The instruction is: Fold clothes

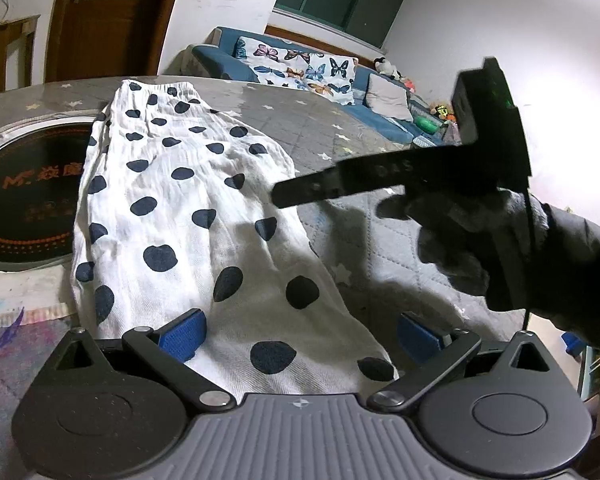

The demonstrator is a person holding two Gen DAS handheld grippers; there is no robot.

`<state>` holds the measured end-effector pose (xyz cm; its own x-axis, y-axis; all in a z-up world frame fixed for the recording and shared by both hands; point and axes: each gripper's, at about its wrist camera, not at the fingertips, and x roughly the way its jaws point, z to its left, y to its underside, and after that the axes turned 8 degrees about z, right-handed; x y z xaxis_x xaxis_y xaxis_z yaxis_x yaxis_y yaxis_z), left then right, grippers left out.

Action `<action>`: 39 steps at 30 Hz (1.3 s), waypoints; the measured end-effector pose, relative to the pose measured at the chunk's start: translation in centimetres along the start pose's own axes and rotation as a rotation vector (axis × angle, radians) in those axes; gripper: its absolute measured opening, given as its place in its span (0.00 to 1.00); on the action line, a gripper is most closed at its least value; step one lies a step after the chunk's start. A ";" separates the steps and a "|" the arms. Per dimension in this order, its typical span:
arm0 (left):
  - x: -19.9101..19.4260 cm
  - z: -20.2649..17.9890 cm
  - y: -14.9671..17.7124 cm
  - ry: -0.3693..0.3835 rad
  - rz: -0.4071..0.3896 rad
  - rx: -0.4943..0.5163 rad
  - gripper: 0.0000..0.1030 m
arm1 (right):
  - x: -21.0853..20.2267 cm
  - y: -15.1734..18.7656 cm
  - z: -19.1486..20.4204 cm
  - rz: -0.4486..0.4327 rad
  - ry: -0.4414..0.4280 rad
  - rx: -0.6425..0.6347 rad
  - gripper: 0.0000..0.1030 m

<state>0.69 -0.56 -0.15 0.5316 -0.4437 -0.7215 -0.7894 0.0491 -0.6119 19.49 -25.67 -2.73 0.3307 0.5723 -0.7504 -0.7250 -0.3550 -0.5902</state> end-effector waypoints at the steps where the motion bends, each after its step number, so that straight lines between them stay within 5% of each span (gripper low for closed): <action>1: 0.0 0.0 0.0 -0.001 0.000 0.000 1.00 | -0.2 0.1 -0.3 -0.006 0.000 0.009 1.00; 11: 0.2 -0.2 -0.1 -0.017 0.007 0.001 1.00 | 0.5 -0.5 -2.0 -0.050 -0.021 0.087 0.98; 32: -3.6 3.1 -1.1 -0.076 -0.034 -0.140 1.00 | 2.0 -1.0 -0.8 -0.042 0.029 0.016 1.00; 39: -3.4 5.1 -1.7 -0.195 -0.036 -0.184 1.00 | 2.1 -0.3 -0.3 -0.066 0.047 -0.036 1.00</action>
<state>1.76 5.43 1.73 0.5957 -0.2605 -0.7598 -0.8017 -0.1349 -0.5823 20.56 -24.63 -4.23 0.4058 0.5606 -0.7219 -0.6785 -0.3444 -0.6489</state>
